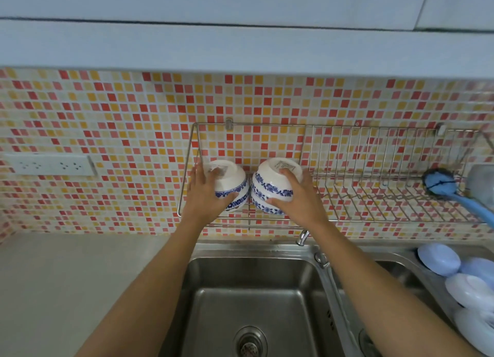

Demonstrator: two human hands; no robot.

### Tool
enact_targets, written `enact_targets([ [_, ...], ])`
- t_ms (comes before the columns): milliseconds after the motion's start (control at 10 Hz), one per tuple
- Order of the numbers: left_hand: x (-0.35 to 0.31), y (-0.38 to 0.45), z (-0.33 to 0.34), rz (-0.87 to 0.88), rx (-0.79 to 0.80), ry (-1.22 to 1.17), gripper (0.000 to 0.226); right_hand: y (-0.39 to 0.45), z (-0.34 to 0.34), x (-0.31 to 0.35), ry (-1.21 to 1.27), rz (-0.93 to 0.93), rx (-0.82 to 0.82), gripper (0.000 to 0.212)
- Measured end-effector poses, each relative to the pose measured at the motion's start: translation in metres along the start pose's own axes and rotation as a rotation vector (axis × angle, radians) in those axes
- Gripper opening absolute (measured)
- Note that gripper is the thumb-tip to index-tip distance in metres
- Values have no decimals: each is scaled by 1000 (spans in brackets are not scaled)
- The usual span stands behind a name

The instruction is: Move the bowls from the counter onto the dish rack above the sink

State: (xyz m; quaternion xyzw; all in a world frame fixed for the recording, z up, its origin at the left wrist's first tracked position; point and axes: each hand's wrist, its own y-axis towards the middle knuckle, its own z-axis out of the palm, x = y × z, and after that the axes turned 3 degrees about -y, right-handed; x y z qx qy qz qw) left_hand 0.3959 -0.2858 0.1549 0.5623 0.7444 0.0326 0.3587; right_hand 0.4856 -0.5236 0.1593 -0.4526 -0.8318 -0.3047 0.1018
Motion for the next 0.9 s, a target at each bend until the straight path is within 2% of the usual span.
enact_targets([
  [200, 0, -3, 2, 22, -22, 52, 77, 1, 4, -1, -88, -3, 19, 86],
  [400, -20, -13, -23, 100, 111, 293, 70, -1, -12, 9, -286, -13, 20, 87],
  [500, -29, -25, -46, 107, 158, 341, 71, -14, -27, 14, -326, 5, 64, 81],
  [700, -60, -46, -117, 85, 213, 317, 67, -40, -92, 38, -323, 17, 119, 73],
  [900, -109, -76, -177, 106, 184, 230, 62, -79, -164, 100, -329, 36, 184, 67],
])
